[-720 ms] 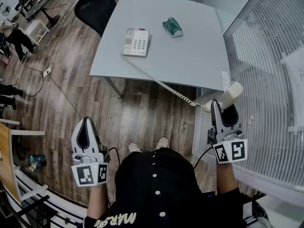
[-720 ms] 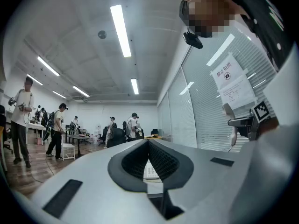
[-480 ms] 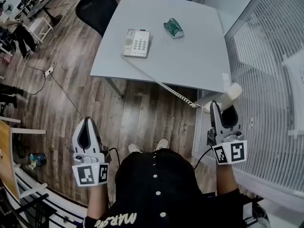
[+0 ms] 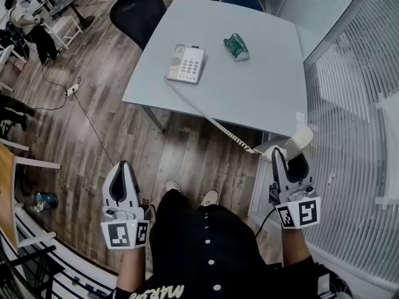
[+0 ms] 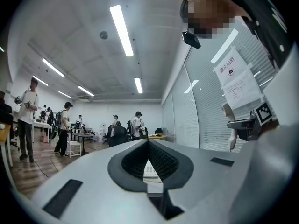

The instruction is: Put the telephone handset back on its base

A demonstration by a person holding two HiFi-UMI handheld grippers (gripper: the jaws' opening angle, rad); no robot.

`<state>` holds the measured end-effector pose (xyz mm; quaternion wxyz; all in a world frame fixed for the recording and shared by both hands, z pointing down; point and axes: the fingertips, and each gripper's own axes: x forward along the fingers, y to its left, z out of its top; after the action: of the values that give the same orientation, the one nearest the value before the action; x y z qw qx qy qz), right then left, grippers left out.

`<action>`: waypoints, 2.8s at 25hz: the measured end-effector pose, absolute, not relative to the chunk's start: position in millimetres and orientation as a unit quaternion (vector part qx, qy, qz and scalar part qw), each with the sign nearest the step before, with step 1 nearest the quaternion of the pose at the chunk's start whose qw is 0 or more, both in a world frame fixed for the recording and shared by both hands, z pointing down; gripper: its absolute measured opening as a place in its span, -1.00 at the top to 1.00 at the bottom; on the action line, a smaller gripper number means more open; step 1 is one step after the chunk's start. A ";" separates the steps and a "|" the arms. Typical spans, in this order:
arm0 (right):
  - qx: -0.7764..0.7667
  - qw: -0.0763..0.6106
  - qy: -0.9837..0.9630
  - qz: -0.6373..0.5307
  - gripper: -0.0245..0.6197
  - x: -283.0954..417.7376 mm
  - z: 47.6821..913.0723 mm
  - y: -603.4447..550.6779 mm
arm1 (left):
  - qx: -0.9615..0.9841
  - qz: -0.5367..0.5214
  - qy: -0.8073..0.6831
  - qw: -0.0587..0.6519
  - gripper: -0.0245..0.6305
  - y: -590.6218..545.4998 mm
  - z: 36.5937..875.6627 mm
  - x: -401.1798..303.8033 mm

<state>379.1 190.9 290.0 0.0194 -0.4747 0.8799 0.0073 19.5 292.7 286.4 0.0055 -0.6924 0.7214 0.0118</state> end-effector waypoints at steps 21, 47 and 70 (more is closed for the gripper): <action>-0.489 0.021 0.872 -0.001 0.22 314.3 283.2 138.4 | -0.704 0.028 0.710 0.009 0.88 231.2 280.5 -48.3; -0.502 0.010 0.865 0.012 0.22 196.3 279.5 79.9 | -0.725 0.045 0.687 0.004 0.88 164.7 285.0 -154.4; -0.495 -0.008 0.869 -0.019 0.22 147.3 303.5 23.3 | -0.724 0.030 0.688 -0.029 0.88 122.1 311.5 -187.3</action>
<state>147.3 23.3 303.5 -0.0076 -0.4952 0.8686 -0.0186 -187.3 122.1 311.5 -0.0295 -0.7241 0.6884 0.0303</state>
